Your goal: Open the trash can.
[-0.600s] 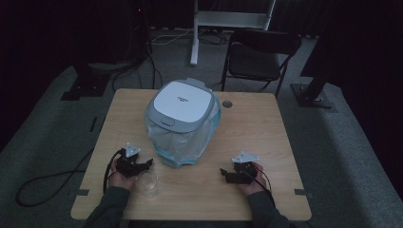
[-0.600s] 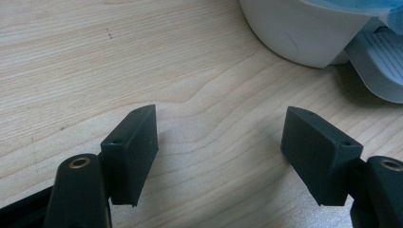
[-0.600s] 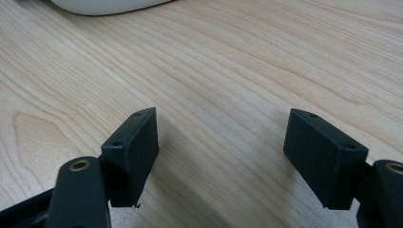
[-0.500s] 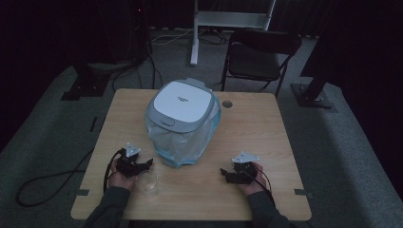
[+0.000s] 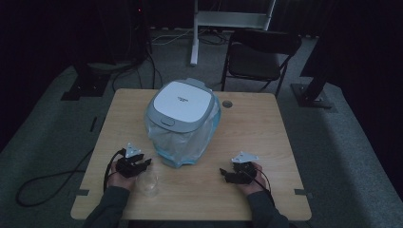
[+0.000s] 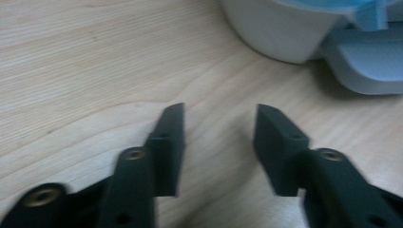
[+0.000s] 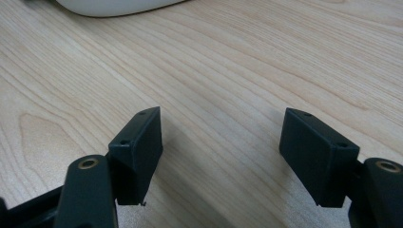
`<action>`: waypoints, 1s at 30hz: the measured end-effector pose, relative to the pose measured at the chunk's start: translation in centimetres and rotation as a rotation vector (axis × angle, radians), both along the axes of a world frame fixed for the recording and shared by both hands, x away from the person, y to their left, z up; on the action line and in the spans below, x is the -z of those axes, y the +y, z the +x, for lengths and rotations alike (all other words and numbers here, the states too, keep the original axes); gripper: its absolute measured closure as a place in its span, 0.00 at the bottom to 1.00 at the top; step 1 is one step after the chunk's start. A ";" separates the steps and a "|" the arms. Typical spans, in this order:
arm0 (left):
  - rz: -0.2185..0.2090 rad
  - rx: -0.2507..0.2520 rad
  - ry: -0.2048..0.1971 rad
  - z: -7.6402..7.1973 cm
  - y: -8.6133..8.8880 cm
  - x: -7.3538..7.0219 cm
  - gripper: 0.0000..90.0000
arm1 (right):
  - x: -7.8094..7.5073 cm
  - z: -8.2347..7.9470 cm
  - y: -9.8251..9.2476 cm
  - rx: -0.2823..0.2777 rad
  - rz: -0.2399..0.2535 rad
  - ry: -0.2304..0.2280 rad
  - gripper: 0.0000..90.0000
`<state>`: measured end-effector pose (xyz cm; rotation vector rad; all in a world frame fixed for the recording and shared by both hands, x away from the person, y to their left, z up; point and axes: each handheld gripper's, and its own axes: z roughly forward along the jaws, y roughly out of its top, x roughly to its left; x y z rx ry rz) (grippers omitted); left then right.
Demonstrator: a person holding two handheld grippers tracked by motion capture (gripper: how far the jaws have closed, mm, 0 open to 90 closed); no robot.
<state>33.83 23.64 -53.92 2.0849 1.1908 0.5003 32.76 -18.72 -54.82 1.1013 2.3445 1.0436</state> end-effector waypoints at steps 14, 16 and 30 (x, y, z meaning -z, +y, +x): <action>-0.122 0.190 -0.036 -0.6 -1.5 -1.5 0.99 | 0.0 0.0 0.0 0.002 0.000 0.000 0.33; -0.129 0.207 -0.038 -0.5 -1.8 -1.6 0.99 | 0.0 0.0 0.0 0.003 0.000 0.000 0.33; -0.159 0.280 -0.045 0.3 -3.2 -1.6 0.97 | 0.0 -0.1 0.0 0.009 -0.001 -0.001 0.33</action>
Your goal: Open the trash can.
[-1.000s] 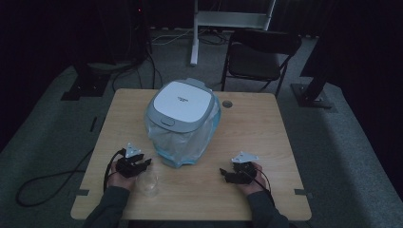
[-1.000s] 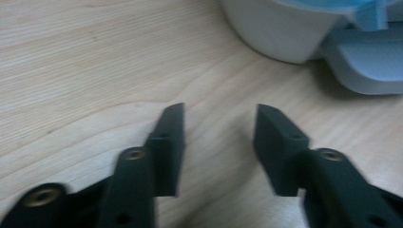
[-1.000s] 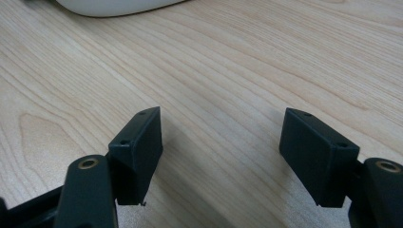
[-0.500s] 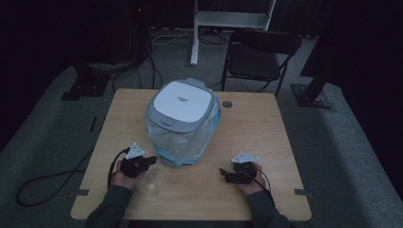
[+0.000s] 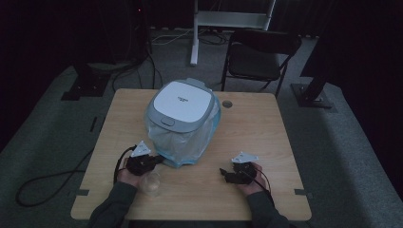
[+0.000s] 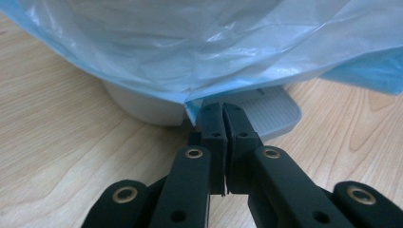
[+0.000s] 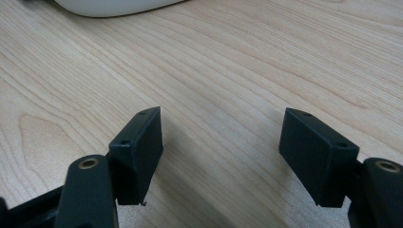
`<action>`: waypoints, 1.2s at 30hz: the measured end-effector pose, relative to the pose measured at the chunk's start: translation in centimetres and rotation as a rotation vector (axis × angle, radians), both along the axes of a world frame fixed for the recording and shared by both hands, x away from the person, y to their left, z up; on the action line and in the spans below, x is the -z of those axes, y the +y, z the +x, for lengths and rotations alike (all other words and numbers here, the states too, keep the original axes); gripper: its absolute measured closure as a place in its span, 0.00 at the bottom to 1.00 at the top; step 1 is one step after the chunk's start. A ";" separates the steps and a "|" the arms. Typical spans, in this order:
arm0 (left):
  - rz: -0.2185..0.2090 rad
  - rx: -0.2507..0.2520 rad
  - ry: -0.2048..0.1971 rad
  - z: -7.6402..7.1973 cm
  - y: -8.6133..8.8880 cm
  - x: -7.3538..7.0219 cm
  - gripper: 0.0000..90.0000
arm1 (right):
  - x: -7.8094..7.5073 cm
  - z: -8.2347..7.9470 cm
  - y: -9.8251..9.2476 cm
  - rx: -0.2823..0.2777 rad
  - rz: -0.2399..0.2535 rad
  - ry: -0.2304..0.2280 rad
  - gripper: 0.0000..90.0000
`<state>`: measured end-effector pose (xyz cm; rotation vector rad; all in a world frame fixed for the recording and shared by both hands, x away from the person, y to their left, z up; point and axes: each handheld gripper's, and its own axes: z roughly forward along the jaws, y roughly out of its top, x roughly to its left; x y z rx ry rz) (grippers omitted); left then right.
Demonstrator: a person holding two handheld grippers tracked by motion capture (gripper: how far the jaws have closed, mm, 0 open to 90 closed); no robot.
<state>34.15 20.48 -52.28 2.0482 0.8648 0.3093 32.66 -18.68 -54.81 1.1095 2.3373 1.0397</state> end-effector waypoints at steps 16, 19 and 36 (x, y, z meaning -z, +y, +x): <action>0.010 0.061 -0.002 0.3 -1.0 0.2 1.00 | 0.0 0.0 0.0 -0.001 -0.001 0.000 0.33; 0.009 0.065 -0.006 0.3 -1.0 0.3 1.00 | 0.0 0.0 0.0 0.000 0.000 0.001 0.34; 0.068 0.069 -0.049 -0.1 -1.5 0.3 1.00 | 0.0 -0.1 0.0 -0.004 0.001 0.002 0.34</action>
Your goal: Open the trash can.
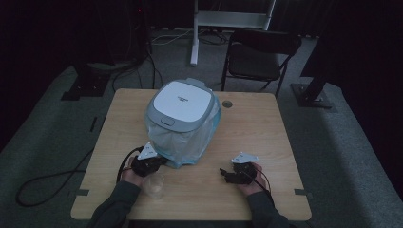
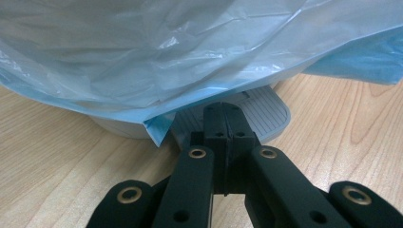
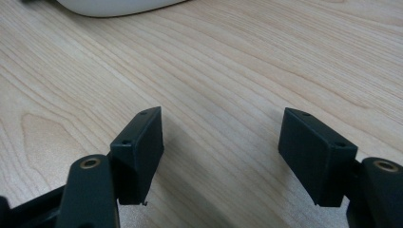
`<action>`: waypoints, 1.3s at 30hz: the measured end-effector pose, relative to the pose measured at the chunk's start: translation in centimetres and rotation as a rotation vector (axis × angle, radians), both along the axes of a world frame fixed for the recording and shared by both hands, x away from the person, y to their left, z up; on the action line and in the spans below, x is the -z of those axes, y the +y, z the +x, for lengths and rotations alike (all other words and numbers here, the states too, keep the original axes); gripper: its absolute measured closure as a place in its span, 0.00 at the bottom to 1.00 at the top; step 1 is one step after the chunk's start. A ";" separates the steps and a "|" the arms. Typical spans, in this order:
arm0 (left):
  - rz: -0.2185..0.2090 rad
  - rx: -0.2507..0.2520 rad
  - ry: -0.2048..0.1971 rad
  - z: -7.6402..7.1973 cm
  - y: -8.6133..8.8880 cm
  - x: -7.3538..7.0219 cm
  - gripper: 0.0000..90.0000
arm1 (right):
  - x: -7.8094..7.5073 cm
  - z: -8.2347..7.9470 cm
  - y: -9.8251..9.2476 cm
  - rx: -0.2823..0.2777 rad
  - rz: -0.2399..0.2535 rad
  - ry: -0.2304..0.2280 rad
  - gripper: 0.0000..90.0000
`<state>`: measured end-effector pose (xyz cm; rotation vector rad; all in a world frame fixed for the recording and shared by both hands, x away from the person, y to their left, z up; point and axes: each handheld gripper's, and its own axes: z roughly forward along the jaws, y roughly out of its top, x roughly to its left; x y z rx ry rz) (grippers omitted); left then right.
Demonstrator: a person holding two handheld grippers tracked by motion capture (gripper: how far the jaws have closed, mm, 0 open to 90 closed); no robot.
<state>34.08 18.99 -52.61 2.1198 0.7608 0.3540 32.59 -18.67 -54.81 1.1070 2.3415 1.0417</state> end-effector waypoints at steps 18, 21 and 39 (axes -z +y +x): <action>0.028 -0.010 -0.020 -0.3 -0.3 0.2 1.00 | 0.0 0.0 0.0 -0.006 0.001 -0.001 0.34; 0.029 -0.011 -0.019 -0.3 -0.3 0.3 1.00 | 0.0 -0.1 0.0 -0.006 0.001 -0.001 0.34; 0.039 -0.015 -0.028 -0.4 -0.4 0.4 1.00 | -0.1 -0.1 0.1 -0.017 -0.002 0.002 0.36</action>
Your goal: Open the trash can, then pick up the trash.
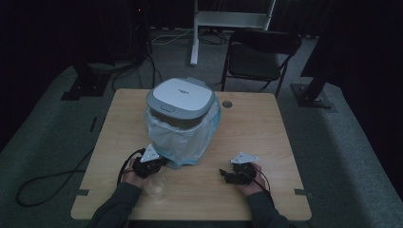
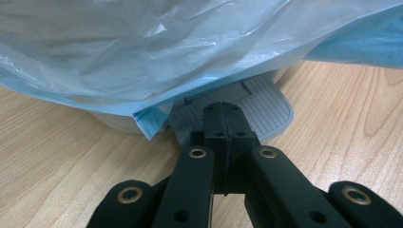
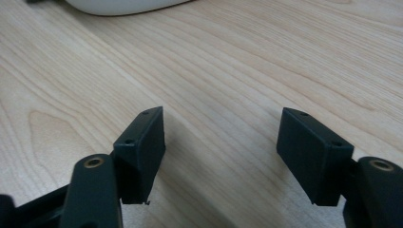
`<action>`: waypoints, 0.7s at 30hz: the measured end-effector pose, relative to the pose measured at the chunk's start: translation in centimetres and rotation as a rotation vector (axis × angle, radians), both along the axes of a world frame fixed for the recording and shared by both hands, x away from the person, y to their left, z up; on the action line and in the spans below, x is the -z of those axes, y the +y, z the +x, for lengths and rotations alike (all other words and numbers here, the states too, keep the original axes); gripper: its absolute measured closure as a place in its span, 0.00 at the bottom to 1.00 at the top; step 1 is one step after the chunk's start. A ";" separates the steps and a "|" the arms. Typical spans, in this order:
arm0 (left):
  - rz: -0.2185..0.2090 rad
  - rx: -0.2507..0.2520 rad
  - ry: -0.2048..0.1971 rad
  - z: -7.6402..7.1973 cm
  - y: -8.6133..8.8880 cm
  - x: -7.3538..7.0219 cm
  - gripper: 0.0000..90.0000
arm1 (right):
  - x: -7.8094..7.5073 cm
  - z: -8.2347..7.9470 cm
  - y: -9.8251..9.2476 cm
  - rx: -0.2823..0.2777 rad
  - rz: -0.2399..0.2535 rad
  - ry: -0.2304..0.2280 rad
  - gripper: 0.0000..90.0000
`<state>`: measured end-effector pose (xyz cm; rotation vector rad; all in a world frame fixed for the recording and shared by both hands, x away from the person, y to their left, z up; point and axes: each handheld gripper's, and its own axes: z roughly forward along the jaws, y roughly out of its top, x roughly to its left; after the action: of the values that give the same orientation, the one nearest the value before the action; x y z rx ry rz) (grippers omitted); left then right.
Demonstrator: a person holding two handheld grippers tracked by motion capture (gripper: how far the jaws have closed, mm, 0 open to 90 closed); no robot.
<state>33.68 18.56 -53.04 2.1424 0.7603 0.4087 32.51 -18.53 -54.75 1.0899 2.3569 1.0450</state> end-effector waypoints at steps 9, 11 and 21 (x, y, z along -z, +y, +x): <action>-0.002 -0.001 0.003 0.0 0.0 0.0 1.00 | -0.2 -0.4 0.8 -0.038 -0.015 0.005 0.43; -0.001 -0.001 0.003 0.0 0.0 0.0 1.00 | -0.4 -0.6 1.1 -0.048 -0.029 -0.003 0.46; 0.004 0.000 -0.001 0.0 0.0 0.0 1.00 | -2.3 -1.8 4.6 -0.205 0.165 0.077 0.61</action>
<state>33.66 18.53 -53.00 2.1460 0.7598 0.4114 30.68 -13.91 -52.41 0.9738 2.5231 1.3117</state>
